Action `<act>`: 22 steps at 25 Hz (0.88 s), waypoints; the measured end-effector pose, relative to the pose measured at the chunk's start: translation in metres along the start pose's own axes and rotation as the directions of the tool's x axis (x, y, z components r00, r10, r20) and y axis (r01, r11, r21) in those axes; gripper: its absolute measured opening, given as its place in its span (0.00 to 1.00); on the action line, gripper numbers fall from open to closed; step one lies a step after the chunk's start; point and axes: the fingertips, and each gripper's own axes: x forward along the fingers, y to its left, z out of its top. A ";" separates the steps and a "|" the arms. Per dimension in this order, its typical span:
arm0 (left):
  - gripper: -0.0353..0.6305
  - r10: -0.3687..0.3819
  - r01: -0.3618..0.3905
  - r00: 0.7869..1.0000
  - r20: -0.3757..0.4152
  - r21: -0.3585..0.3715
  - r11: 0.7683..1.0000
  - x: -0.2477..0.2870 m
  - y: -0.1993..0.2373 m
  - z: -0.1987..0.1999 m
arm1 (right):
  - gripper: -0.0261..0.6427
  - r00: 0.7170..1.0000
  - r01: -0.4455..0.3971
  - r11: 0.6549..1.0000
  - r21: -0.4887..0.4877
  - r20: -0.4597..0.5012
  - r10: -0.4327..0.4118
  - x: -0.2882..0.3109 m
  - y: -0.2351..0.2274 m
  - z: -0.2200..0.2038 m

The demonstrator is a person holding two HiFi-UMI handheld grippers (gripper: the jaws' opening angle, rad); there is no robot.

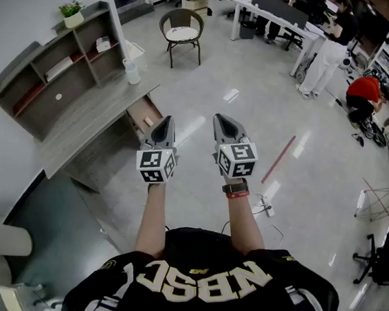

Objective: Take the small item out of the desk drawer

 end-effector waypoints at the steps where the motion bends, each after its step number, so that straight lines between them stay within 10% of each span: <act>1: 0.07 0.000 0.000 1.000 0.003 0.001 1.000 -0.001 -0.004 -0.001 | 0.05 1.000 -0.004 1.000 0.002 0.002 0.004 -0.003 -0.001 0.000; 22: 0.07 0.027 -0.027 0.998 -0.050 0.002 1.000 -0.002 -0.007 -0.033 | 0.05 0.998 -0.055 0.994 0.095 0.014 0.054 0.007 0.000 -0.030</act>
